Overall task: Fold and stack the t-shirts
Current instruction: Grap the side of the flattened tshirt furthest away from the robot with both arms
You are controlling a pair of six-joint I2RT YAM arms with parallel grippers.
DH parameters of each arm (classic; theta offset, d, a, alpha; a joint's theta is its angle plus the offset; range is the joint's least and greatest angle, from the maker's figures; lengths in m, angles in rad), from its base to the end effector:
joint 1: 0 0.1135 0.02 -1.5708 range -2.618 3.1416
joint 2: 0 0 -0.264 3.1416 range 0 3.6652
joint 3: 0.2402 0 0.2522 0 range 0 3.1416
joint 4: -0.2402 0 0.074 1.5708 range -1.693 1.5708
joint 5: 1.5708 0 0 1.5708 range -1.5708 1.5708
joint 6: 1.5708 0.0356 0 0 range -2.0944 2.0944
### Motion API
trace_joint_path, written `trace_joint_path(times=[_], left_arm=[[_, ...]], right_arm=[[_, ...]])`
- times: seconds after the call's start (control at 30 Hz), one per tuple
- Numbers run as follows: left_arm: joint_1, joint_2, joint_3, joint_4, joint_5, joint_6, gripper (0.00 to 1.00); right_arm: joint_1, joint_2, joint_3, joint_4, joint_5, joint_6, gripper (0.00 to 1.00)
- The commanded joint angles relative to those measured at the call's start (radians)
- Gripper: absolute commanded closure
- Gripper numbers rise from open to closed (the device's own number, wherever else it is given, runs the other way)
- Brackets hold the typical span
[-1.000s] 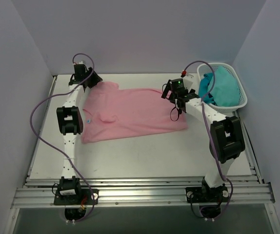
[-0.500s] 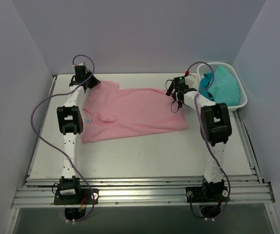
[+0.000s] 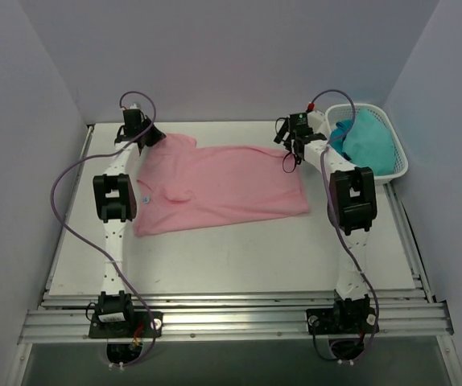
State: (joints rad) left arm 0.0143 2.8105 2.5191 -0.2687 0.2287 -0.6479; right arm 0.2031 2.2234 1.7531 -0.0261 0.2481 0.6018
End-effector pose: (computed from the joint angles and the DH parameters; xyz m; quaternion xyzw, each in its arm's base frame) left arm 0.6137 0.0007 0.1287 -0.2304 0.8400 -0.2447 0.4259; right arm 0.5123 0.0966 0.2140 0.2309 0.8231 0.1011 0.5089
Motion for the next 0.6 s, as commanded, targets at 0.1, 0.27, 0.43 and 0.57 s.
trace_joint_path(times=[0.1,0.27,0.43,0.57], left_arm=[[0.006,-0.022,-0.029,-0.055,-0.042,0.013,0.98],[0.007,-0.028,-0.042,-0.049,-0.045,0.013,0.98],[0.007,-0.031,-0.046,-0.047,-0.048,0.013,0.98],[0.006,-0.036,-0.049,-0.044,-0.046,0.011,0.98]], right_arm=[[0.035,0.041,0.074,-0.026,-0.032,0.016,0.11],[0.038,0.07,0.072,-0.018,-0.056,0.036,0.15],[0.041,0.087,0.059,0.0,-0.064,0.046,0.2],[0.041,0.097,0.049,0.017,-0.075,0.053,0.28]])
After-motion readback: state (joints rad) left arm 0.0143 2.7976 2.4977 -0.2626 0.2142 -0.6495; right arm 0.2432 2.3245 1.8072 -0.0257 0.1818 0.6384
